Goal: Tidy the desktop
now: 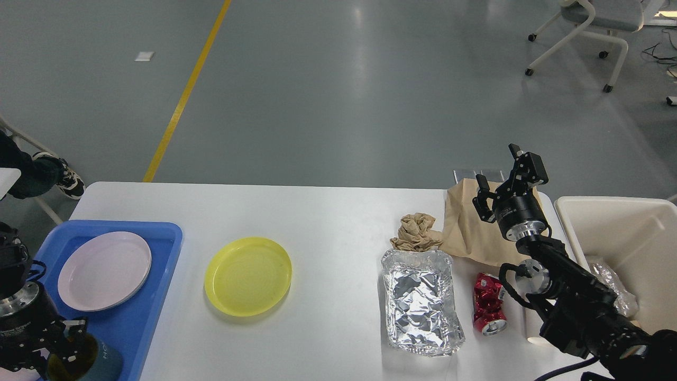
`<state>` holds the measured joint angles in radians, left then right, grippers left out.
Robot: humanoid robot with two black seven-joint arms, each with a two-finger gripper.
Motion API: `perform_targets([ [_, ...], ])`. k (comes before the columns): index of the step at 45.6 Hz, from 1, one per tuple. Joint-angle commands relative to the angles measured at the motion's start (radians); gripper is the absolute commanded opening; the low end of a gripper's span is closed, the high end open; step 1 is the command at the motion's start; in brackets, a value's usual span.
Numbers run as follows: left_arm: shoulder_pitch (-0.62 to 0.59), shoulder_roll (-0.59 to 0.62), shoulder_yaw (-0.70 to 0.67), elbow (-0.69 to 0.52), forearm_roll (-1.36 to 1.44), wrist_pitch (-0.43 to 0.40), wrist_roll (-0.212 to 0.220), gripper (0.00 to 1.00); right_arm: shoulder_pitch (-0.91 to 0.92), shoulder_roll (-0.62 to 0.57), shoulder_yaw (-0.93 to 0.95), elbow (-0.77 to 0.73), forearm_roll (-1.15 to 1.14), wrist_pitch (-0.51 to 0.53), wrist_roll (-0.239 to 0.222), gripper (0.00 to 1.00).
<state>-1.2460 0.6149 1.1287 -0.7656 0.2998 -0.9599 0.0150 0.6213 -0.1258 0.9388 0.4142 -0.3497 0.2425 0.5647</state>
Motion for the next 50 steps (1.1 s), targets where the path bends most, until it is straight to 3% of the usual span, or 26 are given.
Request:
perform_targets([
  [1, -0.035, 0.002, 0.032, 0.0, -0.001, 0.0, -0.01, 0.8, 0.0, 0.0, 0.0, 0.0, 0.0, 0.0, 0.0, 1.0],
  [8, -0.144, -0.003, 0.144, -0.001, -0.024, 0.0, -0.013, 0.9, 0.0, 0.0, 0.0, 0.0, 0.0, 0.001, 0.0, 1.0],
  [16, -0.326, -0.076, 0.315, -0.015, -0.07, 0.0, -0.015, 0.91, 0.0, 0.0, 0.0, 0.0, 0.0, 0.0, 0.001, 1.0],
  [28, -0.587, -0.221, 0.376, -0.086, -0.074, 0.0, -0.015, 0.92, 0.0, 0.0, 0.0, 0.0, 0.0, 0.0, 0.0, 1.0],
  [35, -0.743, -0.257, 0.399, -0.199, -0.074, 0.0, -0.018, 0.92, 0.0, 0.0, 0.0, 0.0, 0.0, 0.0, 0.001, 1.0],
  [40, -0.742, -0.286, 0.399, -0.204, -0.076, 0.0, -0.039, 0.92, 0.0, 0.0, 0.0, 0.0, 0.0, 0.001, 0.0, 1.0],
  [46, -0.661, -0.337, 0.39, -0.198, -0.106, 0.0, -0.078, 0.92, 0.0, 0.0, 0.0, 0.0, 0.0, 0.0, 0.0, 1.0],
  [50, -0.609, -0.382, 0.387, -0.175, -0.128, 0.0, -0.081, 0.92, 0.0, 0.0, 0.0, 0.0, 0.0, 0.0, 0.0, 1.0],
])
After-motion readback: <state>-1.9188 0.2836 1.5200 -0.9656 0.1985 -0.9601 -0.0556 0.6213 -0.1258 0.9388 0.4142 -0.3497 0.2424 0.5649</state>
